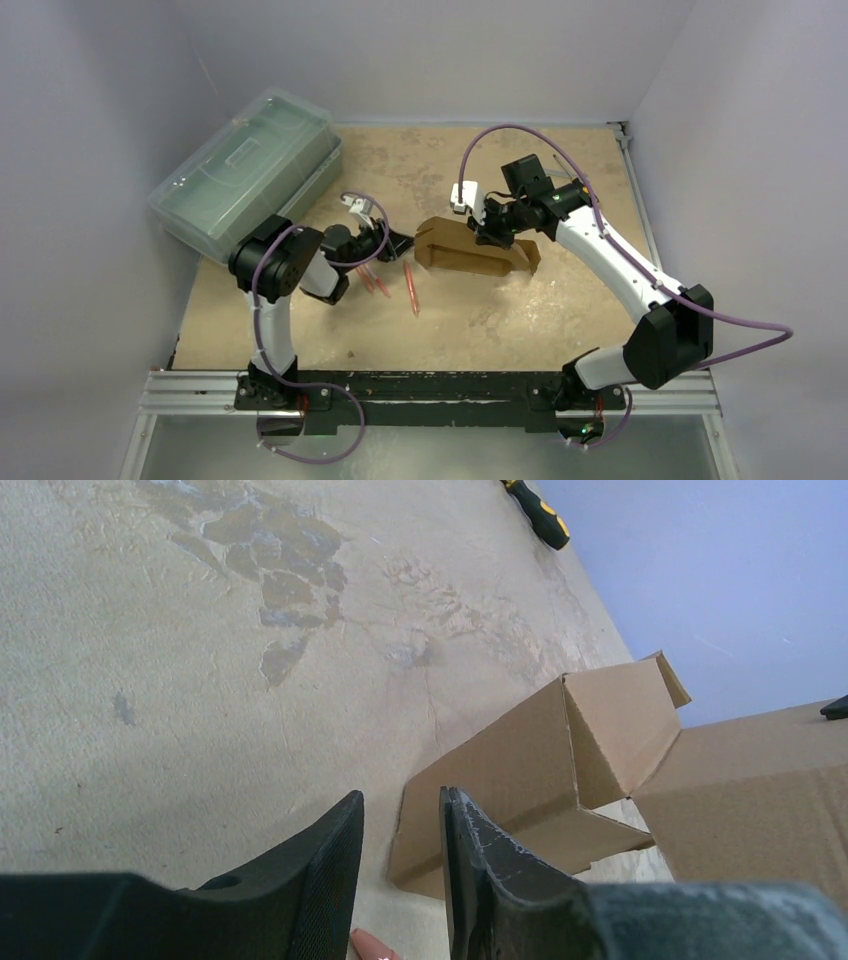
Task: Fold the paper box
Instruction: Fold the paper box at the center of the board.
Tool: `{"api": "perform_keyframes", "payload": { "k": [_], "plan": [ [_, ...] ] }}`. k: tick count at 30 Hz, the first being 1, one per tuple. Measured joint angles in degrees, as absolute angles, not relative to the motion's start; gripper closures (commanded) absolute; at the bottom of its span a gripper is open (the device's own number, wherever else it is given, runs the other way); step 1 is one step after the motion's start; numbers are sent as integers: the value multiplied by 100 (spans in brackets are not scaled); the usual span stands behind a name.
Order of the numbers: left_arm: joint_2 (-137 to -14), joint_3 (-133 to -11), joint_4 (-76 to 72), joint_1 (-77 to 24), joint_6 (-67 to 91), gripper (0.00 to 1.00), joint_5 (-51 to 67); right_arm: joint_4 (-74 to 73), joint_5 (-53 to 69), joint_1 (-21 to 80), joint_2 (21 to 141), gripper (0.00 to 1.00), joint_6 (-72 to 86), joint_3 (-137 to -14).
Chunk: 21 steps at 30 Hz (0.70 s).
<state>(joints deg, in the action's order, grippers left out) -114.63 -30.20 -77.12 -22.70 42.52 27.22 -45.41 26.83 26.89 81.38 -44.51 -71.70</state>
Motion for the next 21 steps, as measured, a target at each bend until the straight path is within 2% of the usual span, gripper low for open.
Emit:
{"api": "perform_keyframes", "payload": {
  "k": [12,21],
  "plan": [
    [-11550,-3055,-7682,-2506,4241,67,2742,-4545,2827,2689,8250,100,-4451,-7210],
    [-11548,-3017,-7717,-2571,4224,61,2648,-4545,2856,2689,8250,100,-4412,-7210]
  ]
}}
